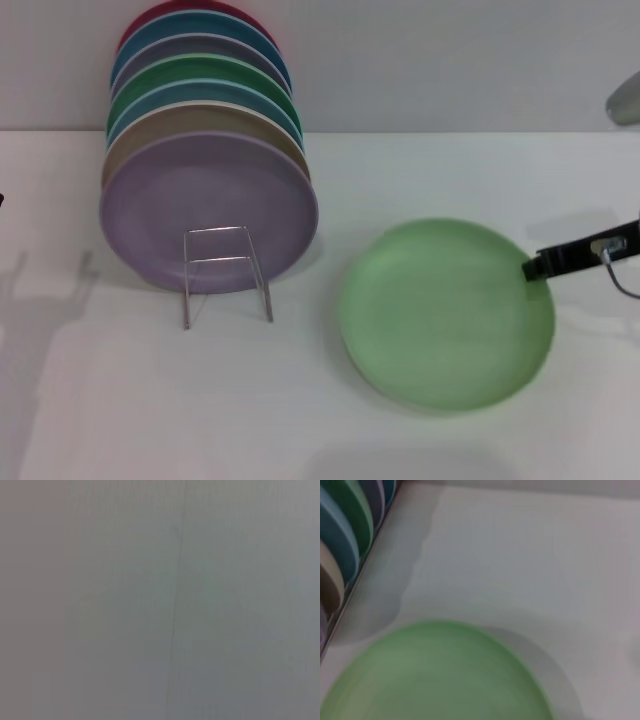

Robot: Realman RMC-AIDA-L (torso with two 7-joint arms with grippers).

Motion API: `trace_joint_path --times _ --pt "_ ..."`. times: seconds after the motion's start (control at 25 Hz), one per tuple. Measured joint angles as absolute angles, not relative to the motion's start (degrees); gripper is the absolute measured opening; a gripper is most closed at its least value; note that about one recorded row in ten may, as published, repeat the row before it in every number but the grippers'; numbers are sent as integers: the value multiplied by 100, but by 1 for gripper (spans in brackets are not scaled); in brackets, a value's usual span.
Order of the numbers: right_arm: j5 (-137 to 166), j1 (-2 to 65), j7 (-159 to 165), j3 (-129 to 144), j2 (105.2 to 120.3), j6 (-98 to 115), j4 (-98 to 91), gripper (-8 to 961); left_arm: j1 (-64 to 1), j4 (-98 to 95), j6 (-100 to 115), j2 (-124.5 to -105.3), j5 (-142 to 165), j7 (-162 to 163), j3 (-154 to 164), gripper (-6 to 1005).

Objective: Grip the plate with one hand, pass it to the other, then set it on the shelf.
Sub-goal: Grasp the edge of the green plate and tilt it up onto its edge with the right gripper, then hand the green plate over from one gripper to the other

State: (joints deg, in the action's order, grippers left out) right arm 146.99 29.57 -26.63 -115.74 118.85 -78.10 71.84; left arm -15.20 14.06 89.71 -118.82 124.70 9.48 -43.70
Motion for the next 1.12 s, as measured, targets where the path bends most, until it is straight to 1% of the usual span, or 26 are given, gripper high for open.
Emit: trace_joint_path --times 0.4,0.76,1.12 --pt "14797 2724 -2664 -11565 11892 -7127 7843 23 -1514 1406 9054 -11882 12483 949 -4361 801" --pt "15099 2716 -2690 -11375 11893 -6239 7895 27 -1511 1406 9134 -11882 12507 957 -4359 801" --pt "15113 2557 -2800 -10868 11891 -5161 7972 32 -1506 1406 9148 -11882 12517 960 -4359 801"
